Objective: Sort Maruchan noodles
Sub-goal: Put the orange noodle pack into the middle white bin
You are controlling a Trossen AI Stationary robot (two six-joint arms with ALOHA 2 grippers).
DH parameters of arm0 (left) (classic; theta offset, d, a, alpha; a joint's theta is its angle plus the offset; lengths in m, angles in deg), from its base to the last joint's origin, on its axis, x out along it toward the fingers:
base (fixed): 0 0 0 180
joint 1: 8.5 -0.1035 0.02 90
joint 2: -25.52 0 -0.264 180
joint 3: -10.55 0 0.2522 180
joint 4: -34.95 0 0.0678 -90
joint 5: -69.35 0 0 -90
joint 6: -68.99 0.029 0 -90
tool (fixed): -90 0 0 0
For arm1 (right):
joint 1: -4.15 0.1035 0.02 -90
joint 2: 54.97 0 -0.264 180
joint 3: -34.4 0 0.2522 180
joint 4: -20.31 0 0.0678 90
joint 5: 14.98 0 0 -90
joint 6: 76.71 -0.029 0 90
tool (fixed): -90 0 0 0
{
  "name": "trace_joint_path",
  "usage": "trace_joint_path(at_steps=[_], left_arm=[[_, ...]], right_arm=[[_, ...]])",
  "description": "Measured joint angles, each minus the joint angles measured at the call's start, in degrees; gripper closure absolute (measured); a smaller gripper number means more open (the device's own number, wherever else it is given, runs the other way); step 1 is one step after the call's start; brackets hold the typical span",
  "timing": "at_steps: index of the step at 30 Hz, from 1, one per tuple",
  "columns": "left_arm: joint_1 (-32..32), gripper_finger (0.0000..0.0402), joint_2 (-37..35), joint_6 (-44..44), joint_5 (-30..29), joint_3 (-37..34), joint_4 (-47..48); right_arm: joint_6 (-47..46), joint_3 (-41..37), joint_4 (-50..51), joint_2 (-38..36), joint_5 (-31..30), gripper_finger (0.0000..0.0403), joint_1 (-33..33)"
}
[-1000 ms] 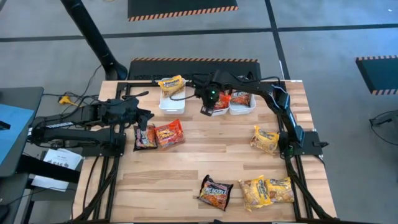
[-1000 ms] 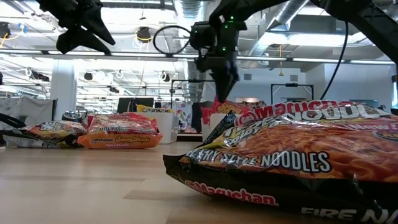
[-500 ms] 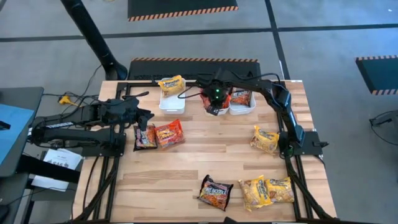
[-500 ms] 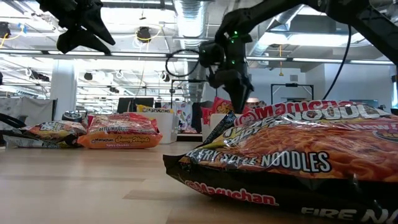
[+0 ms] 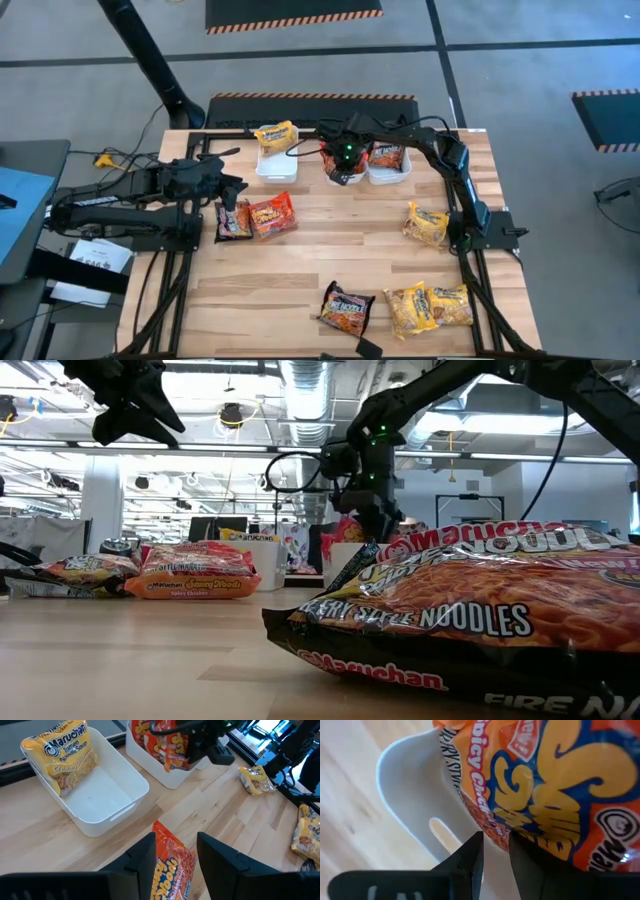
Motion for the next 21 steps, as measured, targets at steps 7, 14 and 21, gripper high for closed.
trace_joint_path(at_steps=[7,14,21], left_arm=[[0.01,0.0274,-0.01,0.26,-0.13,0.00,0.00],[-0.01,0.0274,-0.01,2.10,-0.34,-0.01,0.03],[-0.01,0.0274,-0.02,2.19,-0.32,0.00,0.02]], right_arm=[[-0.69,-0.04,-5.23,-0.02,-4.06,0.0285,-1.19],[-0.65,-0.03,-7.16,0.86,-4.83,0.0285,-2.07],[0.33,0.89,-5.89,1.19,-2.58,0.0285,-1.60]])
